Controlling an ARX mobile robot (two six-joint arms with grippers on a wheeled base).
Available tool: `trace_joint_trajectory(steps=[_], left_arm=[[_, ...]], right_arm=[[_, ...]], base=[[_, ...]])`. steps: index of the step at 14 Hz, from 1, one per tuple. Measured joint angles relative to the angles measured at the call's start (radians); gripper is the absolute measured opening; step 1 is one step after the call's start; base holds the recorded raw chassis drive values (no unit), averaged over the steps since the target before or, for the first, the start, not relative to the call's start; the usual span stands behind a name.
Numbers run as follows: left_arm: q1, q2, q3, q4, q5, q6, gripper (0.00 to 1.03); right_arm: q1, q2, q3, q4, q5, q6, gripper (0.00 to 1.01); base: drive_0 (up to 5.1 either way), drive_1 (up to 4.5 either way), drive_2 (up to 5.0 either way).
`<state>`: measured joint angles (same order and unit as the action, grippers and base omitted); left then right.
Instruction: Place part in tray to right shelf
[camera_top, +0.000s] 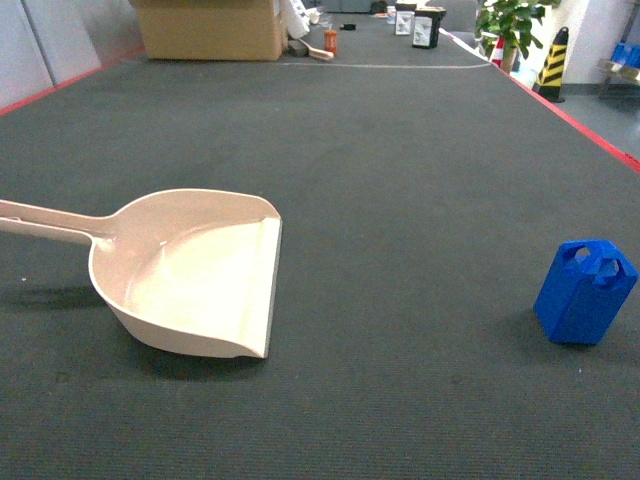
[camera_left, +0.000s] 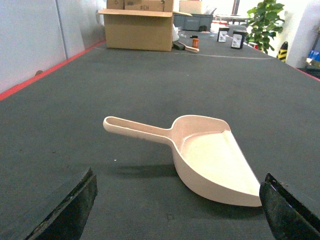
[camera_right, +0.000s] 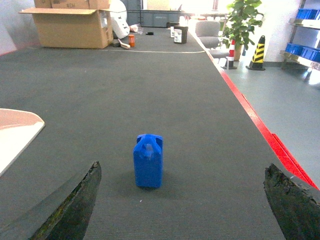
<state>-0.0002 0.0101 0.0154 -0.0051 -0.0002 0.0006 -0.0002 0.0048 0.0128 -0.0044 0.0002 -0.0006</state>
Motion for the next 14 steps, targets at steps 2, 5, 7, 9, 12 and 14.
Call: trace_joint_trajectory(steps=[2, 5, 7, 9, 12, 14], left_arm=[[0.000, 0.000, 0.000, 0.000, 0.000, 0.000, 0.98], [0.000, 0.000, 0.000, 0.000, 0.000, 0.000, 0.98], [0.000, 0.000, 0.000, 0.000, 0.000, 0.000, 0.98], [0.000, 0.000, 0.000, 0.000, 0.000, 0.000, 0.98], [0.000, 0.000, 0.000, 0.000, 0.000, 0.000, 0.98], [0.000, 0.000, 0.000, 0.000, 0.000, 0.000, 0.98]], right_arm=[[0.000, 0.000, 0.000, 0.000, 0.000, 0.000, 0.98], [0.000, 0.000, 0.000, 0.000, 0.000, 0.000, 0.98], [0.000, 0.000, 0.000, 0.000, 0.000, 0.000, 0.98], [0.000, 0.000, 0.000, 0.000, 0.000, 0.000, 0.98], [0.000, 0.000, 0.000, 0.000, 0.000, 0.000, 0.98], [0.000, 0.000, 0.000, 0.000, 0.000, 0.000, 0.98]], base=[[0.0, 0.00, 0.0], [0.0, 0.00, 0.0], [0.0, 0.00, 0.0], [0.0, 0.00, 0.0], [0.0, 0.00, 0.0], [0.0, 0.00, 0.0]])
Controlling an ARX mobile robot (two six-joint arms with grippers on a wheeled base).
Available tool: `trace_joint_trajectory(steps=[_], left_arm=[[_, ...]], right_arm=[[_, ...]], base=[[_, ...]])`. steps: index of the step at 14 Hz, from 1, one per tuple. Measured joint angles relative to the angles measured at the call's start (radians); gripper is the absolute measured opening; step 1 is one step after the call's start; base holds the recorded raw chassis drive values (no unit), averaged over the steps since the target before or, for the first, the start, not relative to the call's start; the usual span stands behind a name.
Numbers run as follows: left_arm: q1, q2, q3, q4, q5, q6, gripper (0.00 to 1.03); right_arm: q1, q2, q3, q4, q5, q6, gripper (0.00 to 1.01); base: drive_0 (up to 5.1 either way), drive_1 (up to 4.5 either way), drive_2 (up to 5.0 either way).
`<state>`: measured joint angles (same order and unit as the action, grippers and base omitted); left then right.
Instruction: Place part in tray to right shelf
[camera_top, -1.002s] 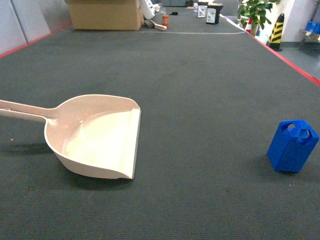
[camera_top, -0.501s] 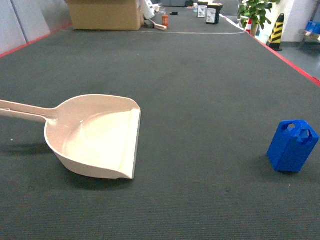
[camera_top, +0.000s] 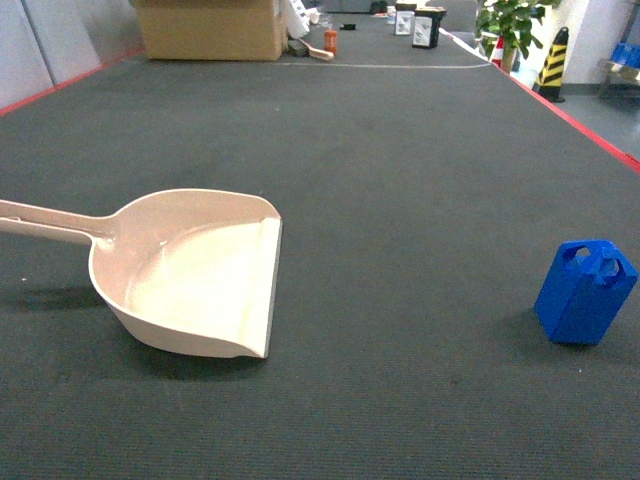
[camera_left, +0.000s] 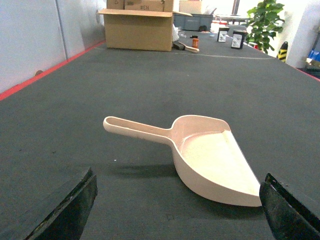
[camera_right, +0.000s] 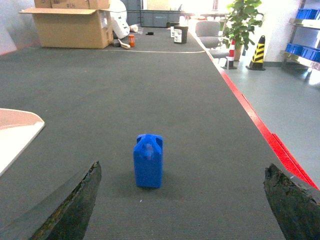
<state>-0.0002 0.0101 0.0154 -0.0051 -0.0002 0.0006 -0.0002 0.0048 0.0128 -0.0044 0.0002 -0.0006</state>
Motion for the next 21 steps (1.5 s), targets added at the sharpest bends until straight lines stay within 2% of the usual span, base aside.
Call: trace_joint_trajectory(steps=[21], left_arm=[[0.000, 0.000, 0.000, 0.000, 0.000, 0.000, 0.98]], right_arm=[[0.000, 0.000, 0.000, 0.000, 0.000, 0.000, 0.98]], base=[[0.0, 0.00, 0.0]])
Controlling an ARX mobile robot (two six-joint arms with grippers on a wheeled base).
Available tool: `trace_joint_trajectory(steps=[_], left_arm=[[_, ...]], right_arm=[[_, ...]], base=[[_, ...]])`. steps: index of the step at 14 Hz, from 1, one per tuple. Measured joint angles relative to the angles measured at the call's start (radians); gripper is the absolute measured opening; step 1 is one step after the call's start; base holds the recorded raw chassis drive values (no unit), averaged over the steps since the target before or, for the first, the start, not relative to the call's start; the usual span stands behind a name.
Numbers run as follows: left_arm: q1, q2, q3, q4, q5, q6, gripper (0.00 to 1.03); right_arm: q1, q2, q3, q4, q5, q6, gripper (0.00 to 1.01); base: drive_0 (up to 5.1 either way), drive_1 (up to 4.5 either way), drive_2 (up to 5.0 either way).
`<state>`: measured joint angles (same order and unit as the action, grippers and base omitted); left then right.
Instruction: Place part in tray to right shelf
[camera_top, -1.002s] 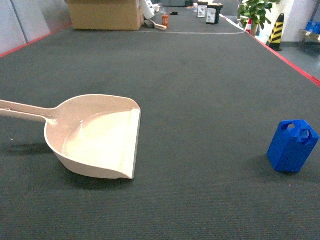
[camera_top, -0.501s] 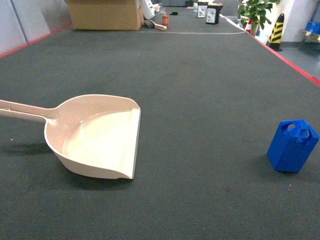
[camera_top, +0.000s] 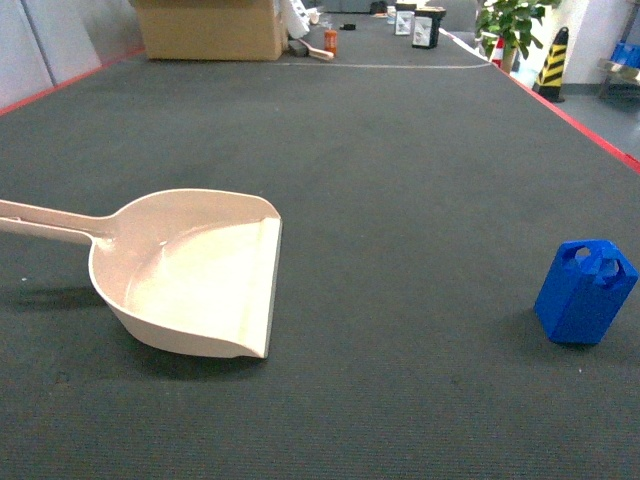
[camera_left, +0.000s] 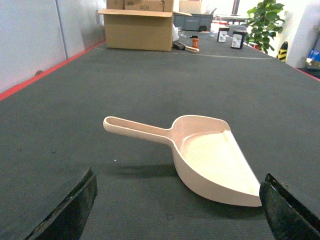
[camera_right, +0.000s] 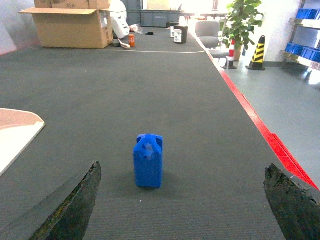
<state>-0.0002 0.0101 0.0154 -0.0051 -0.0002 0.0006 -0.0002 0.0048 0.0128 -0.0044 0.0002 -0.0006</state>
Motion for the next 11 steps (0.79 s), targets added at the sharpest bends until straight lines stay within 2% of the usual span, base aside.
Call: trace_joint_trajectory(steps=[11], left_arm=[[0.000, 0.000, 0.000, 0.000, 0.000, 0.000, 0.98]], right_arm=[[0.000, 0.000, 0.000, 0.000, 0.000, 0.000, 0.98]], base=[[0.0, 0.00, 0.0]])
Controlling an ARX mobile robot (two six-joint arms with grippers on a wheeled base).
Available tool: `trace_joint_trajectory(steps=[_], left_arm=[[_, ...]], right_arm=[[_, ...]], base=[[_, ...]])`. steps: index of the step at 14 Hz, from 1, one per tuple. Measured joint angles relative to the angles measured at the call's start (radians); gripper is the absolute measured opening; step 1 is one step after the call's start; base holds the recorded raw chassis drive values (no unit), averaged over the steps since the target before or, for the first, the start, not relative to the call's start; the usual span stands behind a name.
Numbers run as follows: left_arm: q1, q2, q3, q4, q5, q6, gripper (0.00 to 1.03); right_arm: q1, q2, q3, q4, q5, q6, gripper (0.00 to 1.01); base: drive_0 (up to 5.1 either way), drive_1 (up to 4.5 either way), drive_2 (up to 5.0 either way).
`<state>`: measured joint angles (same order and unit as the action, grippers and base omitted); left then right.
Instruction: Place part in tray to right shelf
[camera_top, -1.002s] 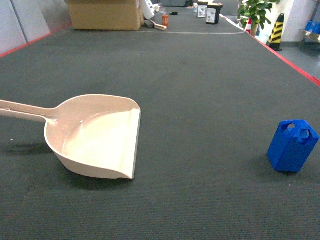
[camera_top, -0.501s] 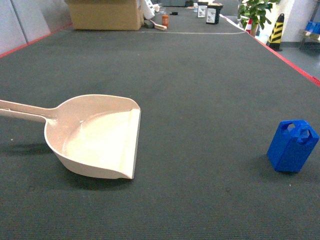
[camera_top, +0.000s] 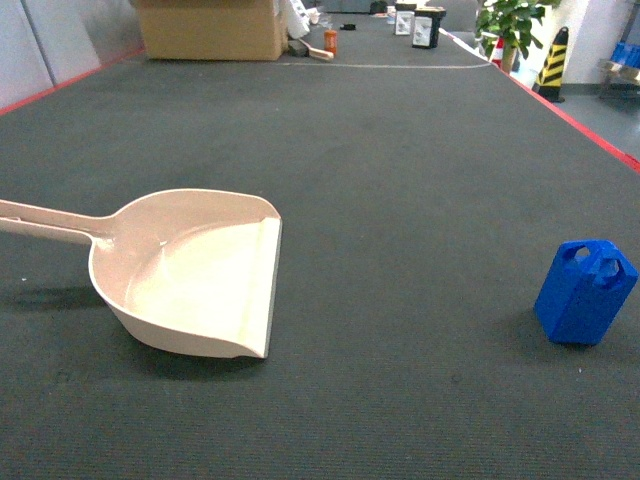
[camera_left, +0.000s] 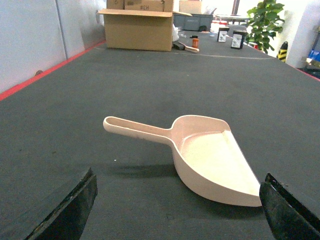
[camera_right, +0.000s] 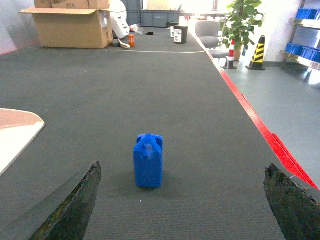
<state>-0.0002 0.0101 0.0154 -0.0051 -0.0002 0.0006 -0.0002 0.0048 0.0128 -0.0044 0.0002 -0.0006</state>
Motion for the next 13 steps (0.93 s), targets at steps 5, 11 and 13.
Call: trace_joint_trajectory(steps=[5, 11, 13], left_arm=[[0.000, 0.000, 0.000, 0.000, 0.000, 0.000, 0.98], [0.000, 0.000, 0.000, 0.000, 0.000, 0.000, 0.98], [0.000, 0.000, 0.000, 0.000, 0.000, 0.000, 0.98]], right_arm=[[0.000, 0.000, 0.000, 0.000, 0.000, 0.000, 0.98], [0.000, 0.000, 0.000, 0.000, 0.000, 0.000, 0.98], [0.000, 0.000, 0.000, 0.000, 0.000, 0.000, 0.98]], base=[[0.0, 0.00, 0.0], [0.0, 0.00, 0.0], [0.0, 0.00, 0.0]])
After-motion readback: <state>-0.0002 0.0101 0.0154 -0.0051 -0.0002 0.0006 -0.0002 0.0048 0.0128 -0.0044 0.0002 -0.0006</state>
